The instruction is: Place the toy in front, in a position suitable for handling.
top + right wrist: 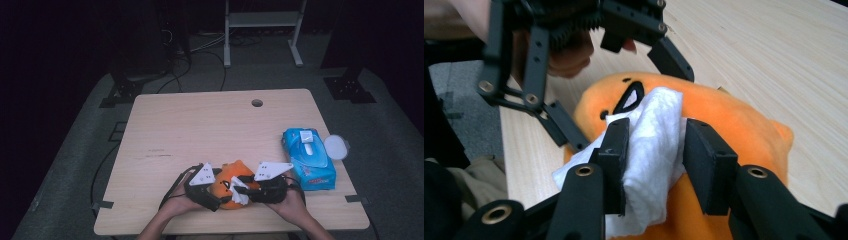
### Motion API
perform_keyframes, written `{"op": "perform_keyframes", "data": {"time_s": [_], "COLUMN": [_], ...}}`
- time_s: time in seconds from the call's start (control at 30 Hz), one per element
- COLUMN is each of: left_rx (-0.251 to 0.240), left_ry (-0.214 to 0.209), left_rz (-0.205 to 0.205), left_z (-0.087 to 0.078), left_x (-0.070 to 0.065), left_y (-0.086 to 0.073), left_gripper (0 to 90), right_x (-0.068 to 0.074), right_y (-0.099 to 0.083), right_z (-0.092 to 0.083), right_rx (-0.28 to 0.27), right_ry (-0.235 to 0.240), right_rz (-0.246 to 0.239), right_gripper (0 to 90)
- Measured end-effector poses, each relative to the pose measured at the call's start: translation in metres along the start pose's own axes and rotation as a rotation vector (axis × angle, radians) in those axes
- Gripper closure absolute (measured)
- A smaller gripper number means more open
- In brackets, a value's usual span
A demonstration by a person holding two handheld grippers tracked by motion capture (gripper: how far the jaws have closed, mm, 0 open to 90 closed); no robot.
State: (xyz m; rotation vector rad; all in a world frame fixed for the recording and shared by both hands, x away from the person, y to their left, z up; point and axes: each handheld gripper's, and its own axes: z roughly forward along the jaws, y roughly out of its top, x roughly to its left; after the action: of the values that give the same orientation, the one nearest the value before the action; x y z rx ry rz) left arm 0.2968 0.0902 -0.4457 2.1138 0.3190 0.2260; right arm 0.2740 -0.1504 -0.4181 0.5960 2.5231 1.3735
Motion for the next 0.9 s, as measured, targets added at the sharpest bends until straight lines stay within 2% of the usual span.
{"op": "perform_keyframes", "data": {"time_s": [0.07, 0.1, 0.17, 0.2, 0.23, 0.27, 0.3, 0.4, 0.43, 0.57, 0.6, 0.63, 0.7, 0.73, 0.8, 0.83, 0.87, 0.9], "left_rx": [0.006, 0.003, 0.001, 0.014, 0.014, 0.029, 0.034, 0.03, 0.031, 0.021, 0.019, 0.013, 0.006, 0.011, 0.009, 0.009, 0.011, 0.026], "left_ry": [-0.012, -0.013, -0.011, -0.01, -0.01, -0.003, 0.003, 0.009, 0.01, 0.008, 0.006, 0.003, 0.003, 0.01, 0.011, 0.011, 0.016, 0.023], "left_rz": [-0.026, -0.026, -0.021, -0.004, -0.004, 0.016, 0.032, 0.025, 0.023, 0.004, 0.002, -0.007, -0.01, -0.009, -0.027, -0.027, -0.044, -0.049], "left_z": [-0.005, -0.007, -0.009, -0.009, -0.009, -0.008, -0.007, -0.006, -0.006, -0.007, -0.007, -0.008, -0.008, -0.007, -0.007, -0.007, -0.007, -0.007], "left_x": [0.001, 0.001, 0.0, -0.003, -0.003, -0.004, -0.005, -0.003, -0.001, 0.001, 0.003, 0.005, 0.006, 0.007, 0.01, 0.01, 0.011, 0.012], "left_y": [0.004, 0.006, 0.008, 0.01, 0.01, 0.009, 0.008, 0.008, 0.008, 0.005, 0.004, 0.003, 0.002, 0.002, 0.0, 0.0, -0.001, -0.001], "left_gripper": [7.1, 7.0, 7.1, 7.7, 10.1, 10.1, 14.2, 16.8, 17.5, 17.6, 17.6, 17.6, 17.6, 17.6, 17.6, 17.5, 17.5, 17.4], "right_x": [0.0, 0.0, 0.0, 0.001, 0.001, 0.002, 0.001, -0.004, -0.011, -0.022, -0.027, -0.03, -0.032, -0.031, -0.022, -0.022, -0.016, -0.005], "right_y": [-0.002, -0.002, -0.002, -0.002, -0.002, -0.002, -0.001, -0.001, -0.005, -0.01, -0.014, -0.016, -0.018, -0.018, -0.012, -0.012, -0.008, -0.004], "right_z": [0.002, 0.002, 0.002, 0.001, 0.001, 0.001, -0.002, -0.007, -0.014, -0.025, -0.03, -0.032, -0.033, -0.032, -0.028, -0.028, -0.025, -0.017], "right_rx": [-0.005, -0.004, 0.0, 0.01, 0.01, 0.017, 0.036, 0.035, 0.031, 0.027, 0.036, 0.04, 0.041, 0.031, 0.013, 0.013, 0.01, 0.023], "right_ry": [-0.004, -0.009, -0.012, -0.019, -0.019, -0.019, -0.013, -0.005, -0.002, -0.037, -0.081, -0.095, -0.096, -0.071, -0.031, -0.031, -0.01, 0.013], "right_rz": [0.004, 0.009, 0.013, 0.021, 0.021, 0.023, 0.029, 0.05, 0.078, 0.107, 0.118, 0.123, 0.14, 0.164, 0.154, 0.154, 0.137, 0.095], "right_gripper": [62.8, 63.7, 65.1, 70.4, 70.4, 72.5, 76.5, 78.8, 79.6, 79.8, 79.9, 80.0, 80.1, 80.6, 80.7, 80.7, 80.6, 80.6]}}
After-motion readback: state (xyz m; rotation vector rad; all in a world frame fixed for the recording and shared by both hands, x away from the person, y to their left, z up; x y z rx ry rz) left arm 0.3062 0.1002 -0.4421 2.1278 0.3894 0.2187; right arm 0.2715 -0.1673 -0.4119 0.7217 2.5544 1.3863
